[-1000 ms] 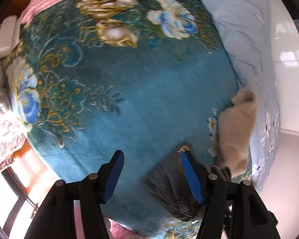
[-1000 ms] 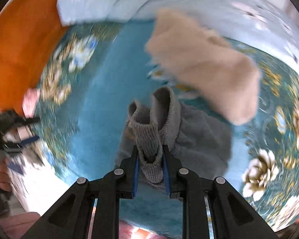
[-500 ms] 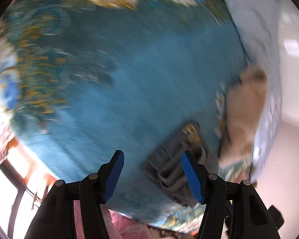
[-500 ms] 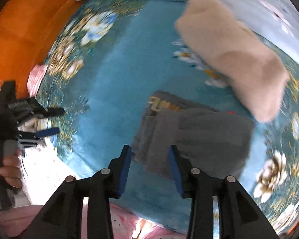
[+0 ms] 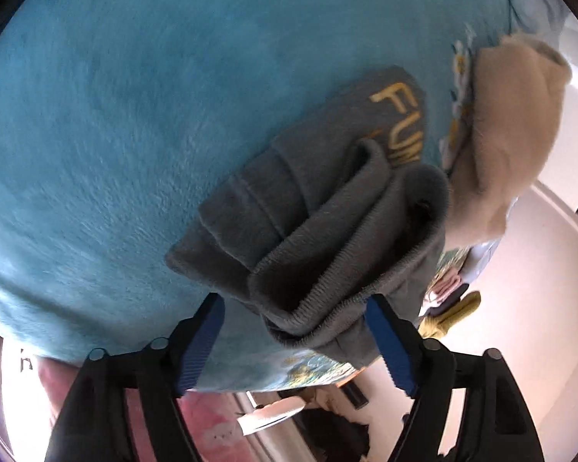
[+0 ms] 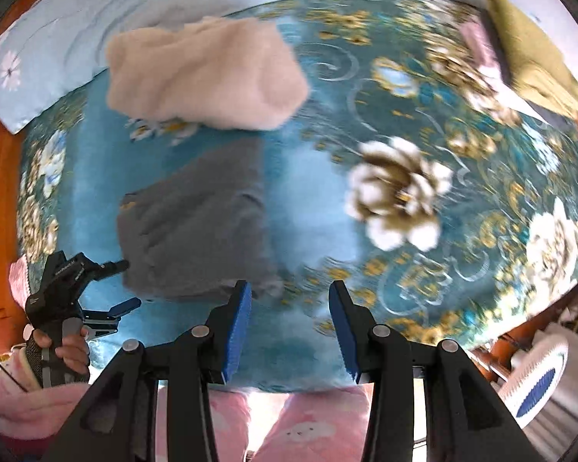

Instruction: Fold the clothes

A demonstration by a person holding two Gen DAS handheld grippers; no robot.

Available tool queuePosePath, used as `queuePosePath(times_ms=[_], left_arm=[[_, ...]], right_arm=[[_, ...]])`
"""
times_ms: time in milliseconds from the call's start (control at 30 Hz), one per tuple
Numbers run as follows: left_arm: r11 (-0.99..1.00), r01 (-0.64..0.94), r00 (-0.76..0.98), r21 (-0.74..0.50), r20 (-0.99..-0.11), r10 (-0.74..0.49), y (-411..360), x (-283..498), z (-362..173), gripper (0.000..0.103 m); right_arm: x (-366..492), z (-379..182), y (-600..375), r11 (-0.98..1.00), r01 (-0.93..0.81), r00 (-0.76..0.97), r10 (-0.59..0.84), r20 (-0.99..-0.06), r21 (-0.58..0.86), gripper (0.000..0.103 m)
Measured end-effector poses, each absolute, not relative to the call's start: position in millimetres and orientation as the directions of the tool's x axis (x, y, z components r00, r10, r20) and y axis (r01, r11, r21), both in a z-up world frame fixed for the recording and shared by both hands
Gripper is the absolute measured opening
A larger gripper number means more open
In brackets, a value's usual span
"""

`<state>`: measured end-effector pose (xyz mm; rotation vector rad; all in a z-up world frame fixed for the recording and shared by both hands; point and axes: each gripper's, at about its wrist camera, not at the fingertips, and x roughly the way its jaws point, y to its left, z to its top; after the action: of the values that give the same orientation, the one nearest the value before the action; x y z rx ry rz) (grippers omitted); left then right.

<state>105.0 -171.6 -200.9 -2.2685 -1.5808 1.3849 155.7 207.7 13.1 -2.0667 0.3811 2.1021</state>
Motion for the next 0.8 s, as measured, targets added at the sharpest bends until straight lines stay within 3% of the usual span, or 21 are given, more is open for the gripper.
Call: queuePosePath(times_ms=[200,233,300,400,667,800], left_arm=[[-0.495,0.658,0.035,-0.567,-0.634,0.773,-149,93,-180,0.076],[-0.53,0.629,0.044,-0.569,-0.655,0.754,-145,91,-174,0.071],[-0.618,0.566,0.081,-0.545,-0.71,0.7,-139,84,-163,0.039],[-0.711,0.469,0.098,-0.523,-0.77,0.631,-130,78,-146,0.024],[-0.805,0.121,-0.074,-0.581,-0.814,0.577,-134,51,-54,0.019],[-0.835,0.147,-0.046,-0.53,-0.847,0.529,-150,49,-79,0.019]], right_arm=[[158,20,217,-0.96,-0.278,-0.017,-0.04,-0.999,0.043,0.043],[155,19,215,-0.963,-0.266,-0.018,-0.041,-0.999,0.044,0.043],[150,18,209,-0.971,-0.233,-0.018,-0.046,-0.999,0.048,0.043],[142,13,197,-0.981,-0.183,-0.008,-0.059,-0.998,0.059,0.043],[132,3,174,-0.989,-0.113,0.012,-0.093,-0.996,0.091,0.043],[134,0,171,-0.99,-0.11,0.027,-0.096,-0.995,0.093,0.043]])
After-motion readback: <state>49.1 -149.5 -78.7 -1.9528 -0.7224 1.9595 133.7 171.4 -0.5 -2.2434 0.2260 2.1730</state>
